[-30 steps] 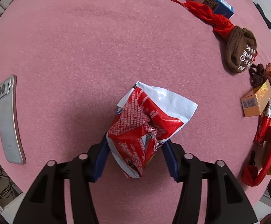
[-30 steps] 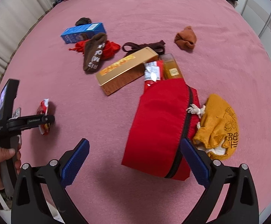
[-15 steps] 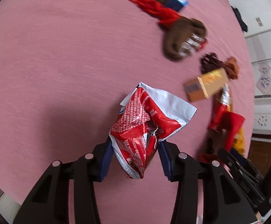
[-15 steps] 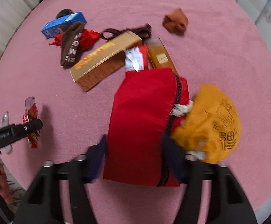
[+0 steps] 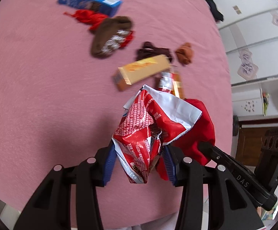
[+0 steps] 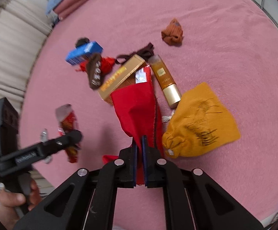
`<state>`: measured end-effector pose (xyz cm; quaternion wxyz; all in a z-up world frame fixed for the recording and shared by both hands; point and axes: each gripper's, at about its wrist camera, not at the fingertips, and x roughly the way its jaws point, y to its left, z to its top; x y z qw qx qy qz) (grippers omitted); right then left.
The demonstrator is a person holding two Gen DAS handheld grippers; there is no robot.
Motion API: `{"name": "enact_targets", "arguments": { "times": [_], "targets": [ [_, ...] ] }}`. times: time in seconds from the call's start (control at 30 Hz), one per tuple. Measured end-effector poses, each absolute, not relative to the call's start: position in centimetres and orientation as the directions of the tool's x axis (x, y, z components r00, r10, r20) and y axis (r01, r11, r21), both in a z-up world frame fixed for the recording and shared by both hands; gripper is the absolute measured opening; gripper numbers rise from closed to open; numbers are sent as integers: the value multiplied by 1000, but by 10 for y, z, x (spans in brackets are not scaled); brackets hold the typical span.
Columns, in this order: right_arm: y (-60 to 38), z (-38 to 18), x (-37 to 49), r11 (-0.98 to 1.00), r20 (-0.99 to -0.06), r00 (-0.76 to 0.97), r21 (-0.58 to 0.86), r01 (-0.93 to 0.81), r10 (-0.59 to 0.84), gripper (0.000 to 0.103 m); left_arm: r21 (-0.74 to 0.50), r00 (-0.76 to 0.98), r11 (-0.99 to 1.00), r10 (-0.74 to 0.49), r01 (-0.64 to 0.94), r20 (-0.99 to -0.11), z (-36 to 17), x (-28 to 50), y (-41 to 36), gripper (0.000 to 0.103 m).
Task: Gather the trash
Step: 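Grasp the red pouch with the right tool and lift it, then carry both items to the yellow bin and open both tools over it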
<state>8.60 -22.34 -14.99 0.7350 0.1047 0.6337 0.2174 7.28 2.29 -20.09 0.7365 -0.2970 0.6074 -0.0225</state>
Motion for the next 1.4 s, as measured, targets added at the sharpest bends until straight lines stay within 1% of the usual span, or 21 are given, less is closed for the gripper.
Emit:
{"name": "enact_targets", "arguments": {
  "times": [0.2, 0.33, 0.67, 1.03, 1.4],
  "targets": [
    [-259, -116, 76, 859, -849, 148, 484, -168, 507, 5, -472, 280, 845, -402, -253, -871, -160, 60, -16, 45],
    [-294, -97, 69, 861, -841, 190, 483, -158, 506, 5, -479, 283, 854, -417, -203, -864, -141, 56, -53, 45],
    [-418, -68, 70, 882, -833, 304, 467, -63, 463, 5, -489, 239, 872, -469, -32, -850, -110, 76, -196, 45],
    [-586, -79, 77, 887, -845, 356, 454, 81, 400, 5, -494, 152, 865, -501, 83, -852, -115, 118, -367, 45],
    [-743, -101, 94, 868, -867, 388, 428, 251, 314, 5, -480, 43, 849, -500, 221, -865, -145, 156, -537, 45]
  ]
}}
